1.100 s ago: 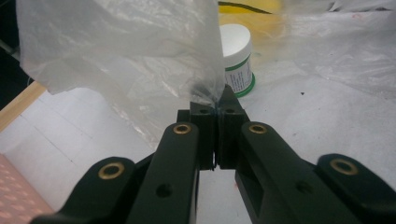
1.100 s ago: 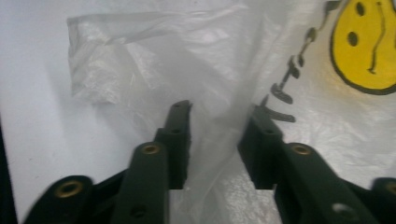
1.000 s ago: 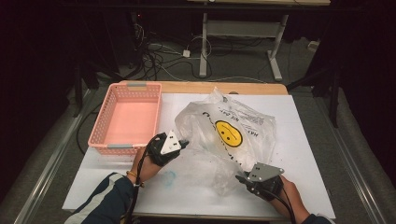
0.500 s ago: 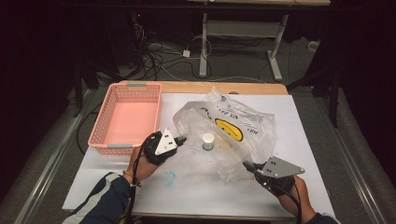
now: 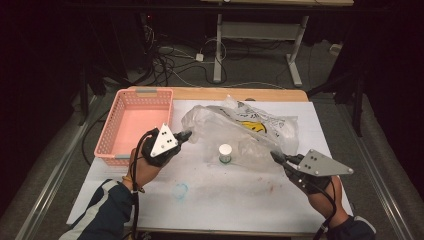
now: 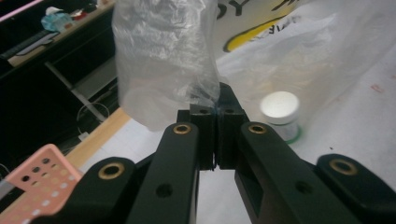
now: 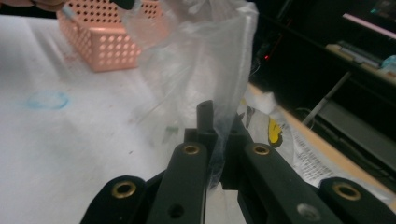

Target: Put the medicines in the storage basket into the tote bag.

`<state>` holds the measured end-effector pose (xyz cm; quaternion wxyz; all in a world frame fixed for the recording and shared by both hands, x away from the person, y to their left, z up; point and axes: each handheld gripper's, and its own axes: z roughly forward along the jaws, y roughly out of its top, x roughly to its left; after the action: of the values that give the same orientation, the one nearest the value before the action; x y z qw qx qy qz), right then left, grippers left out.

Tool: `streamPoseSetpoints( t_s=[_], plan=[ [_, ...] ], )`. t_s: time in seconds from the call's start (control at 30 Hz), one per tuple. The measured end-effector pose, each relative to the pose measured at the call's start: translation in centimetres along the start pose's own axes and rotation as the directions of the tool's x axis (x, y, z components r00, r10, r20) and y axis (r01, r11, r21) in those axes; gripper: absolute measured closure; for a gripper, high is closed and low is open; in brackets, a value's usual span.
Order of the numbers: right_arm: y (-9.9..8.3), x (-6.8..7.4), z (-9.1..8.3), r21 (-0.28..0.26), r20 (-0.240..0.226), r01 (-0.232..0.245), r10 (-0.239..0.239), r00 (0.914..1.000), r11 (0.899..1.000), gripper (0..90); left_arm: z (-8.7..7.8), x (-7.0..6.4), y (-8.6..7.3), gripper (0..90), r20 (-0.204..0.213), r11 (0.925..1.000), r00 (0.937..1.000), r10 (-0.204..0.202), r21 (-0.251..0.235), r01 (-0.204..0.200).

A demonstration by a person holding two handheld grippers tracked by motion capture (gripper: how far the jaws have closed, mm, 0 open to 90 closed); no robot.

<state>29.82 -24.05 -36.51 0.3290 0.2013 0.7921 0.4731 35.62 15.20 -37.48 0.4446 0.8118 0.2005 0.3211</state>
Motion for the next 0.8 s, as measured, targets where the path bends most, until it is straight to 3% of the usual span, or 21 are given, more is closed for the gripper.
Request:
streamPoseSetpoints(
  t_s=[0.13, 0.3, 0.57, 0.8],
  plan=[
    [1.0, -1.7, 0.0, -0.032, 0.036, -0.019, 0.02, 0.9992, 0.999, 90.0, -0.6, 1.1, 1.0, 86.1, -0.044, 0.9998, 0.9989, 0.017, -0.003, -0.018],
    [2.0, -3.4, -0.3, -0.069, 0.068, -0.041, 0.046, 0.9966, 0.997, 90.0, -0.9, 2.2, 2.0, 86.1, -0.076, 0.9999, 0.997, 0.011, -0.007, -0.012],
    [3.9, -6.8, -1.1, -0.124, 0.125, -0.08, 0.095, 0.9876, 0.989, 90.0, -1.0, 2.9, 3.1, 86.1, -0.076, 0.9999, 0.9971, 0.007, -0.011, -0.008],
    [3.7, -7.9, -1.6, -0.146, 0.167, -0.094, 0.119, 0.9789, 0.985, 90.0, -1.6, 3.0, 3.4, 86.1, -0.08, 0.9992, 0.9968, -0.007, -0.04, 0.004]
  ],
)
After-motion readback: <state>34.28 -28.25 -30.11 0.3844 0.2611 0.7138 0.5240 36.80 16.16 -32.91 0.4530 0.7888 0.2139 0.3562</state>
